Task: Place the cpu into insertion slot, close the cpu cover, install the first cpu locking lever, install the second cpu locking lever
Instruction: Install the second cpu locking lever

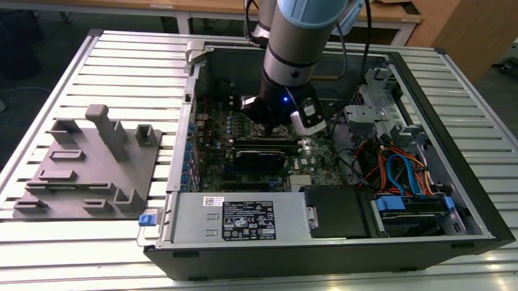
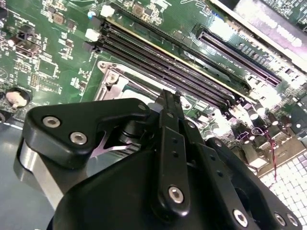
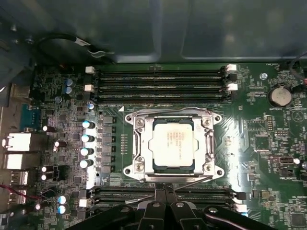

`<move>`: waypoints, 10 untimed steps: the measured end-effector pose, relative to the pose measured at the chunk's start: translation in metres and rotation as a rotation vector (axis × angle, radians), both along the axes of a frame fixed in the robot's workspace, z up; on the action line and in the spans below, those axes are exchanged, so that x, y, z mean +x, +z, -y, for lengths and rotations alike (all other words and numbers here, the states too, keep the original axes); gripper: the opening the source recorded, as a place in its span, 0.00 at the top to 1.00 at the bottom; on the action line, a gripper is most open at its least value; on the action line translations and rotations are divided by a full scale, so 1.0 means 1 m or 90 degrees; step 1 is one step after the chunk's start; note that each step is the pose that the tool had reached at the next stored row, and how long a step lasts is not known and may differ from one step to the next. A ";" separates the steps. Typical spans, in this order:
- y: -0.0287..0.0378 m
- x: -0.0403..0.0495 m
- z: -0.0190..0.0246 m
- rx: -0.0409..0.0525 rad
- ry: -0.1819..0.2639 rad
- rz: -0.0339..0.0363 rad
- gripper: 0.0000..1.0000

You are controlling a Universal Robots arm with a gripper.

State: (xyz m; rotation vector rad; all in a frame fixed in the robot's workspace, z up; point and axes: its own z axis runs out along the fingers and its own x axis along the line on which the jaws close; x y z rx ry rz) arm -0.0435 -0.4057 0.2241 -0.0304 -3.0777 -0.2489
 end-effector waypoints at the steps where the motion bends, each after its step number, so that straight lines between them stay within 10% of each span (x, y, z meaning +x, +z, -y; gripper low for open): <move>1: 0.0000 -0.0001 0.0000 0.0000 0.000 0.0000 0.90; 10: -0.0010 -0.0001 0.0011 0.0038 0.000 -0.0012 0.90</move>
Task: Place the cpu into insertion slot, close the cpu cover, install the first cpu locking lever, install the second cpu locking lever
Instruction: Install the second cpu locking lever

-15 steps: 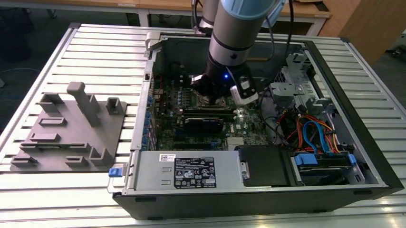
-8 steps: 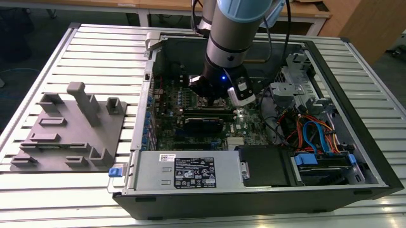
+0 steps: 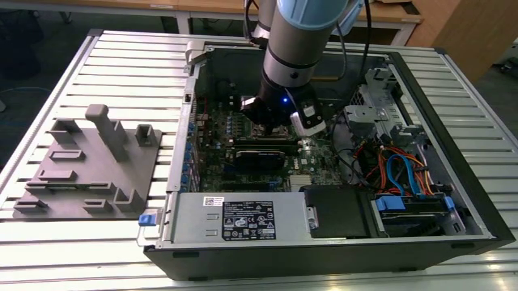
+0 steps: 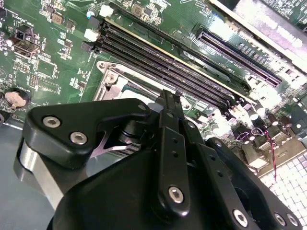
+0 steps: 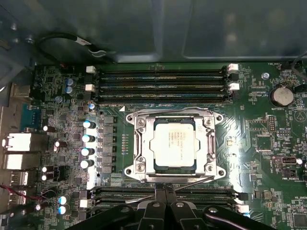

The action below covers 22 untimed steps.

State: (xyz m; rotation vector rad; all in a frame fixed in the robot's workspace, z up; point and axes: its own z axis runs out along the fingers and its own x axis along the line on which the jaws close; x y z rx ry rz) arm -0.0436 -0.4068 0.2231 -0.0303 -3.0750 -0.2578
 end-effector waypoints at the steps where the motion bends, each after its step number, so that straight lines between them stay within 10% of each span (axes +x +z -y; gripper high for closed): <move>1: -0.0001 -0.0001 0.0008 0.0023 0.000 -0.0001 0.90; 22: -0.0064 -0.0240 0.0135 0.0517 -0.001 -0.0002 0.90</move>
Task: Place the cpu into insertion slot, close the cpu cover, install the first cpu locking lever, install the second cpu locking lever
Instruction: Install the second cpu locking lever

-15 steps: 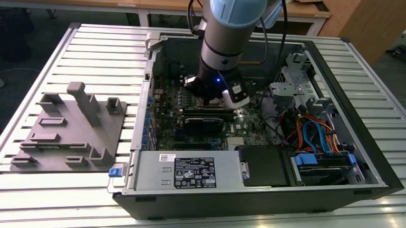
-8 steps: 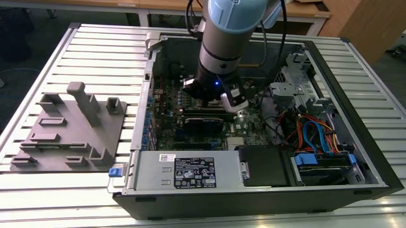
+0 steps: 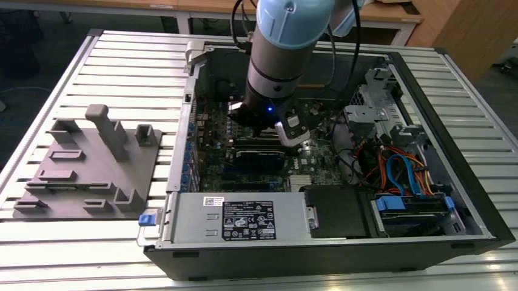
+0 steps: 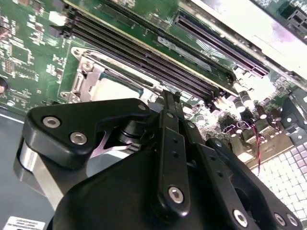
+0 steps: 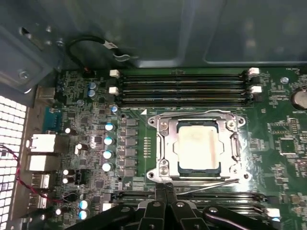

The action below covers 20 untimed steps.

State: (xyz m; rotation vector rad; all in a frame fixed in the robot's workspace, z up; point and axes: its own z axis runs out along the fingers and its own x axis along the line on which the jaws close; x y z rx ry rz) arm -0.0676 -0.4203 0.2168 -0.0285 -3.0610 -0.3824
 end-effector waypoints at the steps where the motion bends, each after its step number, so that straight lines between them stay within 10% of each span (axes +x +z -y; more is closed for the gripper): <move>1: -0.0007 -0.0010 0.0003 0.0013 0.000 0.0000 0.90; 20: -0.0114 -0.0076 0.0068 0.0178 -0.029 0.0002 0.90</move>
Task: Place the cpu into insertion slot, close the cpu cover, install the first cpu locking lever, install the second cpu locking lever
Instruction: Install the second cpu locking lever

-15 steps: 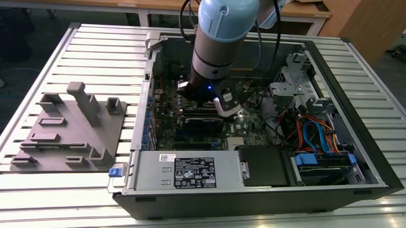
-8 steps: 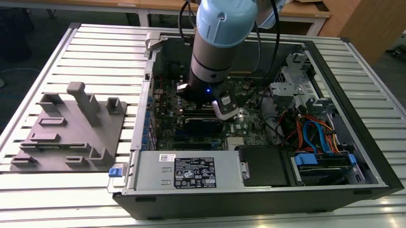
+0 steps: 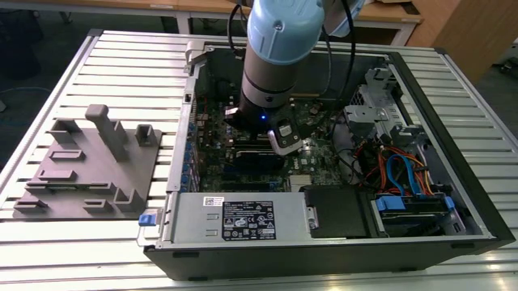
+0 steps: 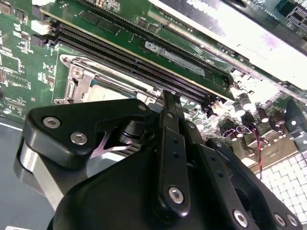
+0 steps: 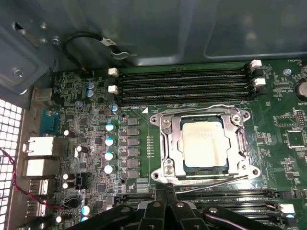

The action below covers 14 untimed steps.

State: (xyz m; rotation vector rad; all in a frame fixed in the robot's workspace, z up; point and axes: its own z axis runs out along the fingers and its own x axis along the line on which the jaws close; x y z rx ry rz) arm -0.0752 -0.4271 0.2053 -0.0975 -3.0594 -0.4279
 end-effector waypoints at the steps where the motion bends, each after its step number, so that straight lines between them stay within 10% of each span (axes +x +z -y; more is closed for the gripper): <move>1: -0.0008 -0.0004 0.0000 0.0011 0.000 0.0000 0.90; 14: -0.0079 -0.0032 0.0000 0.0121 0.000 0.0000 0.90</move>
